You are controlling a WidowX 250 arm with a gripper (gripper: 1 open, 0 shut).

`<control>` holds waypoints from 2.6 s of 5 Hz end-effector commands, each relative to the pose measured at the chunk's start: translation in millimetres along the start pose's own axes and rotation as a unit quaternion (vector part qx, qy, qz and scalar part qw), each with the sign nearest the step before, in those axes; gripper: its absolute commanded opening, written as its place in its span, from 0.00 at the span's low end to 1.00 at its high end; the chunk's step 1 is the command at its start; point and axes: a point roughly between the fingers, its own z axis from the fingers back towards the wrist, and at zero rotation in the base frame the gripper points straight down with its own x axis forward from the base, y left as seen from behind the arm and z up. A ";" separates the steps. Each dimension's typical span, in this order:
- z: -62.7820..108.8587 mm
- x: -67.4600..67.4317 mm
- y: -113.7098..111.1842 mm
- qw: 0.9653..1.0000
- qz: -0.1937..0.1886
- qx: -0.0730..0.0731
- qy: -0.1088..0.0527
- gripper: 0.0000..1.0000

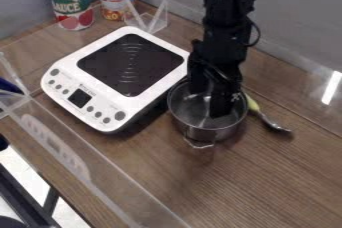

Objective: Put silver pot on the white and black stove top

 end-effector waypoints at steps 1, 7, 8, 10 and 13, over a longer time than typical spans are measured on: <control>13.8 8.5 9.1 1.000 0.001 0.014 -0.020 1.00; 15.2 20.1 14.6 1.000 -0.006 0.020 -0.009 1.00; 16.4 22.3 15.4 1.000 -0.006 0.020 -0.009 1.00; 17.0 27.9 17.0 1.000 -0.006 0.021 -0.008 1.00; 19.6 34.6 18.4 1.000 -0.007 0.019 -0.006 1.00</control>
